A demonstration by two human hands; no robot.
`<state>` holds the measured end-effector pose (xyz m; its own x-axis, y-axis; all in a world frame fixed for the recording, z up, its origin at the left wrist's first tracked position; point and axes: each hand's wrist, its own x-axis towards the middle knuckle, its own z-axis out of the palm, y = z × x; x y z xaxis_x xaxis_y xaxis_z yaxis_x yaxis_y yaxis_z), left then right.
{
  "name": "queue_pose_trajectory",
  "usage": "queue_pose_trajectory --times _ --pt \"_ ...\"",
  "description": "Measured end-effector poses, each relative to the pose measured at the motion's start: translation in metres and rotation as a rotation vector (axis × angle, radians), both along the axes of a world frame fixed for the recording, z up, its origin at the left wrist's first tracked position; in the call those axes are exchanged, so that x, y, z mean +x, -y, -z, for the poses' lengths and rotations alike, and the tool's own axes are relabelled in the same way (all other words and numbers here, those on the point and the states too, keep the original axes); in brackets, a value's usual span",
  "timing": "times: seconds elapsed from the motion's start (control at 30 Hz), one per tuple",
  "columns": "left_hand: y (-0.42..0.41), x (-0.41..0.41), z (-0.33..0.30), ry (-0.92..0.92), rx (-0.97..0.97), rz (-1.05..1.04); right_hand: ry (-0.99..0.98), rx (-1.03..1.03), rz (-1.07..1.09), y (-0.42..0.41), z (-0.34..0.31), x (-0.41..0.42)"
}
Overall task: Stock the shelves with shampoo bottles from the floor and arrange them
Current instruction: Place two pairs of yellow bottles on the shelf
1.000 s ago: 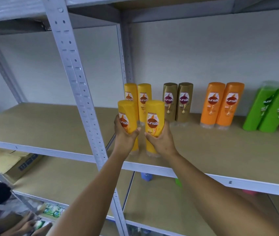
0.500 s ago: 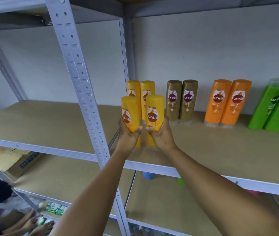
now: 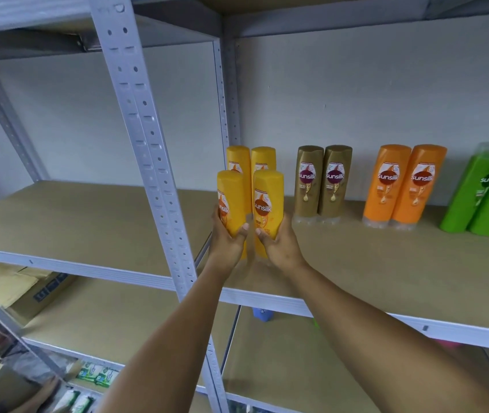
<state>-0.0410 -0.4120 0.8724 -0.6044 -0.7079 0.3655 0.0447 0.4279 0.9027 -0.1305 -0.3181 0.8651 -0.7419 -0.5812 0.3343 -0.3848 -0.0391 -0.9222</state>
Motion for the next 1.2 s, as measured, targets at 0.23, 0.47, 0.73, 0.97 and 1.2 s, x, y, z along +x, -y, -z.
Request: queue_pose_trajectory --times 0.23,0.47,0.73,0.97,1.2 --pt "0.009 -0.003 0.018 0.043 -0.064 -0.021 0.010 -0.016 0.018 0.017 0.004 0.000" --pt "0.011 0.002 0.035 0.093 -0.073 -0.016 -0.024 0.028 0.026 0.020 0.006 -0.004" --pt "0.011 0.003 0.032 0.073 -0.065 0.012 -0.028 0.058 0.020 0.020 0.006 -0.005" --pt "0.003 0.015 0.037 0.190 -0.097 -0.035 -0.064 0.222 -0.014 -0.003 0.010 0.001" --pt "-0.045 0.042 0.051 0.332 -0.210 -0.121 -0.327 0.514 0.013 -0.073 0.013 0.023"
